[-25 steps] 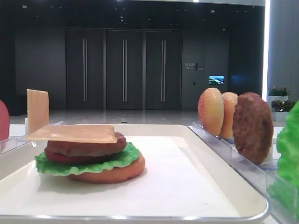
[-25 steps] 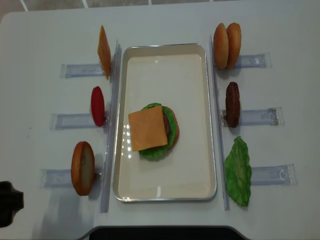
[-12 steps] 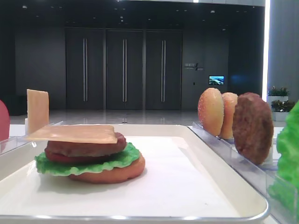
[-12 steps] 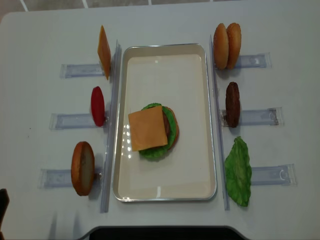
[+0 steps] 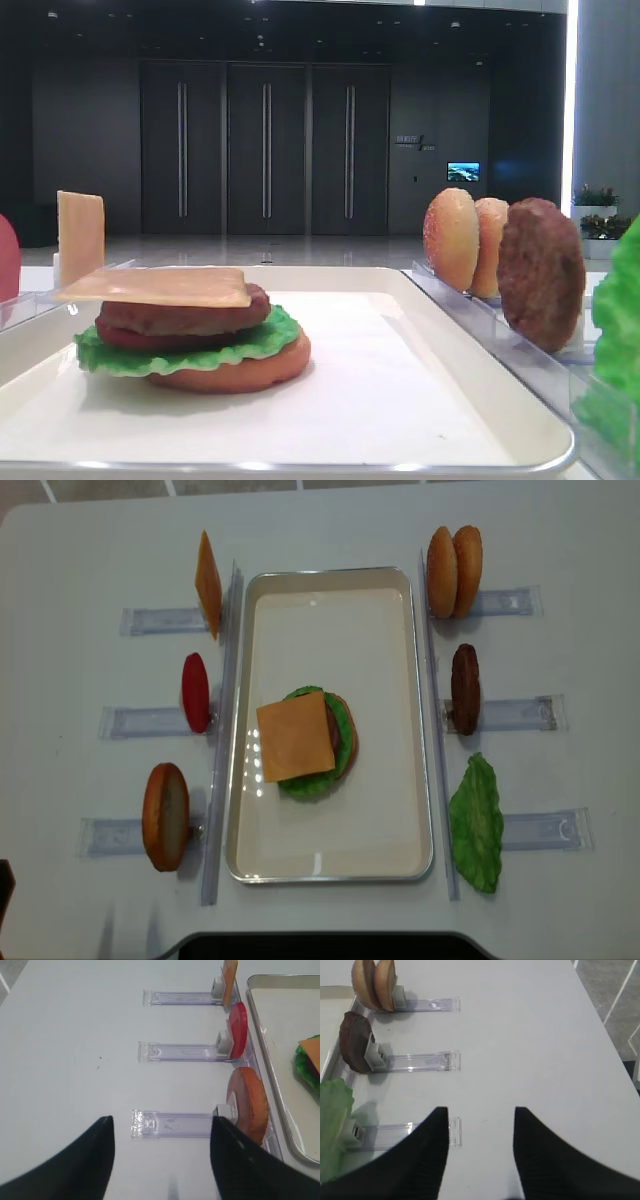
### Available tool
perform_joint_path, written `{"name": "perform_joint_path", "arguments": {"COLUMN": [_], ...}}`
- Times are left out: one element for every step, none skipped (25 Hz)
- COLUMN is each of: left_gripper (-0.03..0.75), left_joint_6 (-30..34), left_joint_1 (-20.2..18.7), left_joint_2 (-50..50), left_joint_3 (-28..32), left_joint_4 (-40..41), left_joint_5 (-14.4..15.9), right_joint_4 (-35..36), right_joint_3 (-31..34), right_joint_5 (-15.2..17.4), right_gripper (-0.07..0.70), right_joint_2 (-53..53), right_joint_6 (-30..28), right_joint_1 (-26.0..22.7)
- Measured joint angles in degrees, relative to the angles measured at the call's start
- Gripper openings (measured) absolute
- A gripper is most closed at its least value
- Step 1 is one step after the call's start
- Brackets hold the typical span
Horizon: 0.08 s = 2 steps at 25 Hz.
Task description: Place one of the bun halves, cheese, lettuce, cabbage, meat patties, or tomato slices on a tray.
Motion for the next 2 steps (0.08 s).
{"name": "perform_joint_path", "arguments": {"left_gripper": [0.461, 0.461], "left_joint_6": [0.0, 0.0], "left_joint_1": [0.0, 0.0], "left_joint_2": [0.0, 0.0], "left_joint_3": [0.0, 0.0], "left_joint_4": [0.0, 0.0], "left_joint_5": [0.0, 0.0], "right_joint_4": [0.0, 0.0], "right_joint_3": [0.0, 0.0], "right_joint_5": [0.0, 0.0], "right_gripper": [0.298, 0.298], "right_joint_2": [0.0, 0.0], "right_joint_6": [0.0, 0.0], "right_joint_1": [0.0, 0.0]}}
